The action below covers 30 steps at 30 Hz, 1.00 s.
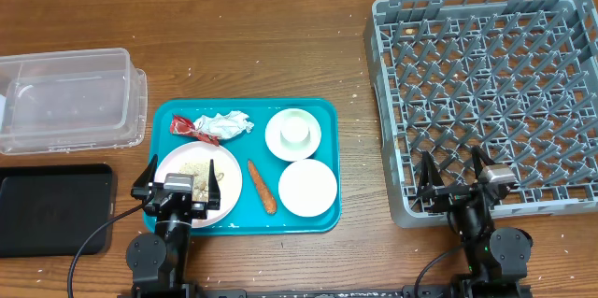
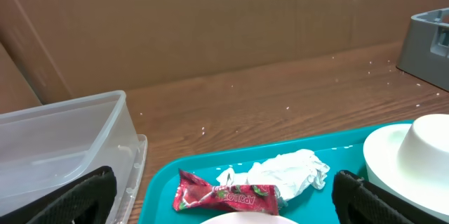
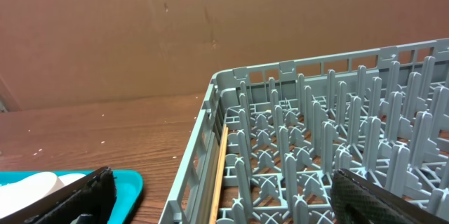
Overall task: Sort waste into correct bins and load items into the dishwasher
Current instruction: 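Move the left gripper toward the white plate of food scraps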
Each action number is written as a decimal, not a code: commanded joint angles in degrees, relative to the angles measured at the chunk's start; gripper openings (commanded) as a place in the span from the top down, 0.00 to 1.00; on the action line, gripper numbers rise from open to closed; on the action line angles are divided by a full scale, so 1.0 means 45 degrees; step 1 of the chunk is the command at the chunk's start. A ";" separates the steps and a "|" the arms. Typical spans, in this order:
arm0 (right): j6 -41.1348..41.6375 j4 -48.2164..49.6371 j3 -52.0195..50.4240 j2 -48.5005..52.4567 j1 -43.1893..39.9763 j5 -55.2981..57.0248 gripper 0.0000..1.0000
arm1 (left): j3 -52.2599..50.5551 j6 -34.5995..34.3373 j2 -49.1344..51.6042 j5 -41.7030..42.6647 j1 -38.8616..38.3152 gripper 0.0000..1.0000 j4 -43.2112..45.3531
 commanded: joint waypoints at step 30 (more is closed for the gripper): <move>-0.0049 0.0063 -0.0131 -0.0126 -0.0049 0.0117 0.00 | -0.0044 0.0748 -0.0131 -0.0306 0.0049 0.00 0.0277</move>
